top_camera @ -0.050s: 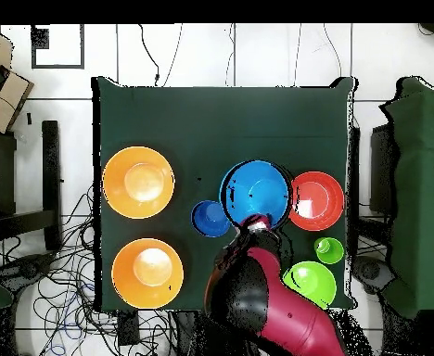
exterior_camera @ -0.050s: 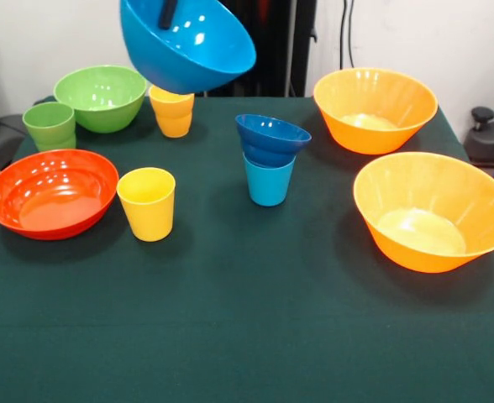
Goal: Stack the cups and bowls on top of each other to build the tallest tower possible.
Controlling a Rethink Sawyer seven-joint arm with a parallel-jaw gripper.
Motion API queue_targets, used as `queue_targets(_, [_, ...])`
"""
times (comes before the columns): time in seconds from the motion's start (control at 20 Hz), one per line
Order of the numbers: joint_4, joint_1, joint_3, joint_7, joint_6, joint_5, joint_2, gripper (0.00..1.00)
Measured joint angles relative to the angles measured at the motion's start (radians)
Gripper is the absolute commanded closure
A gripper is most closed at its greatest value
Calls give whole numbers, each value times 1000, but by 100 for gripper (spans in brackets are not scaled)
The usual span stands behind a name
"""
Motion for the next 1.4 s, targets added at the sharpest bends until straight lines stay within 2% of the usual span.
queue_targets(0.35, [0,42,-6,0,-2,40,30,100])
queue_targets(0.8, [3,45,-7,0,-4,67,33,100])
queue_targets(1.4, [41,-11,34,23,-116,68,21,100])
